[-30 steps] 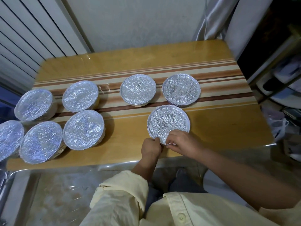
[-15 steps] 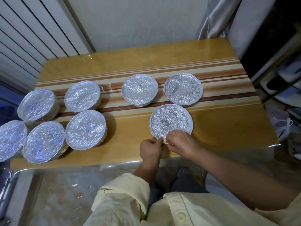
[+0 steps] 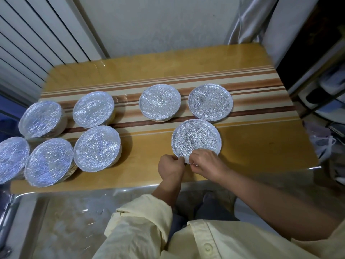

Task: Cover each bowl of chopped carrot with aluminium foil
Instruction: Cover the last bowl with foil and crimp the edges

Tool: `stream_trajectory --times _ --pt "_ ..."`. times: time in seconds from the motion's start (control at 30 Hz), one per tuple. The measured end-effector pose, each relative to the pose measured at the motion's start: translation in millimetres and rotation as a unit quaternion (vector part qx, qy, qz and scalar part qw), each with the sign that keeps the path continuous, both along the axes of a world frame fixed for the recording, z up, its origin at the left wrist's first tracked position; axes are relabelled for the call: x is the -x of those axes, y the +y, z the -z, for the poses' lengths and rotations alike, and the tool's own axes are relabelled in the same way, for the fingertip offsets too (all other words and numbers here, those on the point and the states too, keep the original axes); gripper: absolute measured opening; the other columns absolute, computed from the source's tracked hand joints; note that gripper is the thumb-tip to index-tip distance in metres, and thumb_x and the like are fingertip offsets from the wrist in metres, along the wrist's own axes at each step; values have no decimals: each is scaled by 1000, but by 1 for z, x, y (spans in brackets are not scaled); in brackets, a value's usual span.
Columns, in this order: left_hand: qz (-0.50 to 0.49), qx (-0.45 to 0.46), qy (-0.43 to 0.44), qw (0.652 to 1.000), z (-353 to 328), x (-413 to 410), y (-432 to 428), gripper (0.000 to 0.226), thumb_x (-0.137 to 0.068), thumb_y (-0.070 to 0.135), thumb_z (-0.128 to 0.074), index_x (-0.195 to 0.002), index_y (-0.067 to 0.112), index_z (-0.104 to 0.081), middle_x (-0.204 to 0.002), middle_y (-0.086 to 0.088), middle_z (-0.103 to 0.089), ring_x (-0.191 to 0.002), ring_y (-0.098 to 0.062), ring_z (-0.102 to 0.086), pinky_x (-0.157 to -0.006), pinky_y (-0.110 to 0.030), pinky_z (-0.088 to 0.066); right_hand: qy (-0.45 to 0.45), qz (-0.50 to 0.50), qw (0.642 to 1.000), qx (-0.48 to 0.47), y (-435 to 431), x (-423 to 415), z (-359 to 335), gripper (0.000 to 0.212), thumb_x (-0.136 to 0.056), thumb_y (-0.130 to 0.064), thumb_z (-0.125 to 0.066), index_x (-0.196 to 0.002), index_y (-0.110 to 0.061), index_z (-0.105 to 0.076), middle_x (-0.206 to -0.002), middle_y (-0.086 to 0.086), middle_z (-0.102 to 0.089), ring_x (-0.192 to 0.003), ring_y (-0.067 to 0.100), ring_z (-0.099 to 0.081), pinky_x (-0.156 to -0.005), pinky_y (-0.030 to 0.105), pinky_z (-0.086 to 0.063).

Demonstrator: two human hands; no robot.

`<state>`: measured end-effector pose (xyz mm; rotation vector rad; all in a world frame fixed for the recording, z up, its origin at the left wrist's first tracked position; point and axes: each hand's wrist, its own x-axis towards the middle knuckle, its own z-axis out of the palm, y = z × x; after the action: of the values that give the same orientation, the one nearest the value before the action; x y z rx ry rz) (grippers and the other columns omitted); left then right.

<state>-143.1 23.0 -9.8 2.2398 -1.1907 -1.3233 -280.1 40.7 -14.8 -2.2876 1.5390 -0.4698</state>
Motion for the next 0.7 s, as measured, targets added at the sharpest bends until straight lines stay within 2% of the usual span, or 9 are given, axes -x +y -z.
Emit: stream_trajectory --times 0.07,0.2,0.33,0.4,0.5,0.53,0.6,0.7 --pt "7 10 -11 1000 1 -1 1 24 -78 28 -66 -71 7 -75 -73 -13 -73 -78 -33 -70 -62 -28 -46 2 5 1000 3 0 0 1 19 -56 2 -74 -61 -8 -58 -60 5 -55 -55 26 -56 -47 26 -39" --pt "-12 4 4 1000 0 0 7 45 -67 53 -60 -70 11 -76 -70 -9 -73 -72 -30 -71 -72 -31 -55 3 7 1000 8 2 0 3 21 -56 0 -75 -61 -8 -57 -60 4 -54 -55 26 -56 -47 26 -39" --pt "14 -4 -25 1000 -3 -3 3 29 -78 33 -67 -72 5 -75 -73 -14 -73 -77 -31 -71 -68 -30 -52 0 17 1000 6 5 -5 2 22 -55 1 -76 -60 -8 -57 -59 4 -55 -52 26 -55 -45 26 -39" --pt "29 -6 -25 999 -6 -6 1 36 -70 38 -63 -71 4 -75 -73 -16 -73 -76 -32 -71 -66 -30 -53 -4 21 1000 -4 7 -8 2 19 -57 0 -75 -61 -8 -59 -60 5 -57 -54 26 -57 -48 24 -37" --pt "56 -3 -27 998 -6 -14 -1 50 -56 47 -52 -69 4 -74 -71 -16 -72 -76 -32 -71 -70 -33 -55 2 1 997 -76 5 -10 -6 5 -75 -9 -73 -74 -10 -67 -75 5 -64 -71 22 -61 -60 24 -35" --pt "67 1 -29 997 -4 -17 -2 51 -55 49 -53 -69 5 -75 -71 -16 -73 -76 -32 -71 -71 -35 -56 -9 -3 994 -104 4 -9 -8 6 -79 -15 -73 -79 -11 -70 -80 3 -65 -75 19 -60 -63 24 -36" --pt "89 7 -30 996 -2 -25 -5 51 -54 51 -55 -70 7 -75 -72 -14 -73 -76 -31 -72 -71 -36 -56 -52 7 990 -128 3 -3 -12 16 -81 -29 -73 -77 -13 -71 -77 -1 -65 -72 14 -58 -63 27 -40" --pt "111 16 -25 993 -2 -33 -10 40 -58 49 -64 -68 12 -74 -73 -9 -75 -76 -28 -71 -70 -35 -55 -142 126 980 -61 3 15 -12 29 -87 -29 -68 -66 -8 -64 -62 0 -57 -60 15 -52 -58 32 -41"
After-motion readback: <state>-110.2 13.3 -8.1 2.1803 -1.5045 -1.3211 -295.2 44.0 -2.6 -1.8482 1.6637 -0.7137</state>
